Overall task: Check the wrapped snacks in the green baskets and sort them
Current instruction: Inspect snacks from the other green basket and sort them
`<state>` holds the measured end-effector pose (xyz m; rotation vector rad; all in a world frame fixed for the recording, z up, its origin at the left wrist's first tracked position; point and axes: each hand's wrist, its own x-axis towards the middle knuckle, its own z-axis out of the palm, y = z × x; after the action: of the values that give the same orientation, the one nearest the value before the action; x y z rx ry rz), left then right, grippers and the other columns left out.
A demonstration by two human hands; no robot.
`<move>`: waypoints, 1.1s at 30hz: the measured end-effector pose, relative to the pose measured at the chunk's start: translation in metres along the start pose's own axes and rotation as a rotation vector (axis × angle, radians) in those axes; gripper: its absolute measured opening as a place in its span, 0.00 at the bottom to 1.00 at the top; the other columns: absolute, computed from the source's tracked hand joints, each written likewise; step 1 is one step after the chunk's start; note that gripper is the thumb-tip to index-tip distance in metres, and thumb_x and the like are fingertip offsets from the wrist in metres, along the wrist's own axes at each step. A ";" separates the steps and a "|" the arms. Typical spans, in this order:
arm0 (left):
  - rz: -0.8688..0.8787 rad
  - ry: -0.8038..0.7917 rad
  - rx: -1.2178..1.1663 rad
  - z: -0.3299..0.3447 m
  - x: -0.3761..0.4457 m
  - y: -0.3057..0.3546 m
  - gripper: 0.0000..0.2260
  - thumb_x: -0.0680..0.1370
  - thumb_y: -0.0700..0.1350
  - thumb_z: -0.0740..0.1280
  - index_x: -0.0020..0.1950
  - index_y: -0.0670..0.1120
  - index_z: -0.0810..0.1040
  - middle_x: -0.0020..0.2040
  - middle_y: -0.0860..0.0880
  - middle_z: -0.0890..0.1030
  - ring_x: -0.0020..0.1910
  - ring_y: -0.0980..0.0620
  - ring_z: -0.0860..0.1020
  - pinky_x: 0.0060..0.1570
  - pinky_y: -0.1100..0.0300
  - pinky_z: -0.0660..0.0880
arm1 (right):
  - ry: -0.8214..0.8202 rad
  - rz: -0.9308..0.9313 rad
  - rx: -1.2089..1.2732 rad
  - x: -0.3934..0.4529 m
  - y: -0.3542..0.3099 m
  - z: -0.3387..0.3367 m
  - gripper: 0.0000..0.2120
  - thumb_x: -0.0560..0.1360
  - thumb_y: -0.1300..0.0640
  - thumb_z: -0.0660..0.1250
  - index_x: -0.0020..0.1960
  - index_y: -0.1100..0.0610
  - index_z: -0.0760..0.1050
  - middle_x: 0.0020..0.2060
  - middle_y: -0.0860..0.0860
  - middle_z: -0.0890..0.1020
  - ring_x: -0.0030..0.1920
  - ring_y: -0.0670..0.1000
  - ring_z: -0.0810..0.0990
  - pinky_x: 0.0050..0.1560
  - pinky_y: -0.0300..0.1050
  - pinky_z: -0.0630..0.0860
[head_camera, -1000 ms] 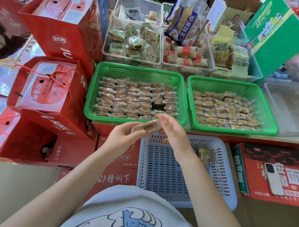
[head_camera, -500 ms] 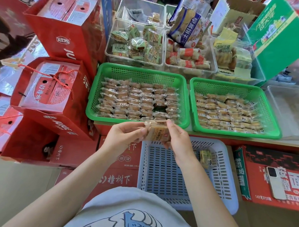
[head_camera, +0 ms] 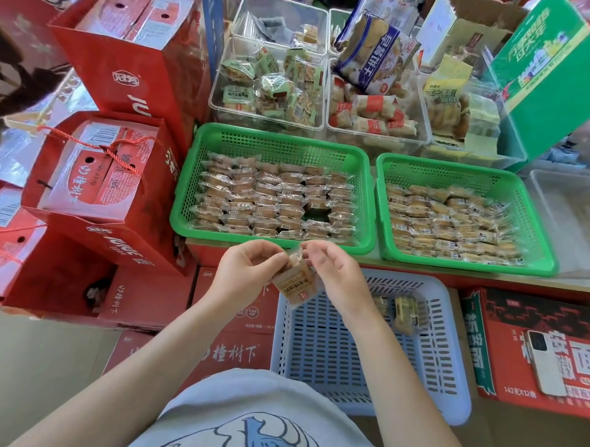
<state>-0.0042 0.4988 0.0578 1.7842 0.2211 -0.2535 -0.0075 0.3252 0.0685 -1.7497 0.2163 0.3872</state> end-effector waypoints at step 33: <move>0.163 -0.133 0.472 0.034 0.128 -0.025 0.24 0.79 0.47 0.71 0.75 0.50 0.72 0.73 0.51 0.73 0.73 0.53 0.69 0.72 0.55 0.64 | 0.071 -0.059 -0.561 0.104 -0.006 -0.069 0.15 0.76 0.58 0.73 0.60 0.50 0.74 0.52 0.45 0.78 0.51 0.46 0.77 0.48 0.37 0.71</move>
<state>0.1099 0.4729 -0.0097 2.2282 -0.0893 -0.3254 0.1007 0.2663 0.0471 -2.3184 0.1094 0.3642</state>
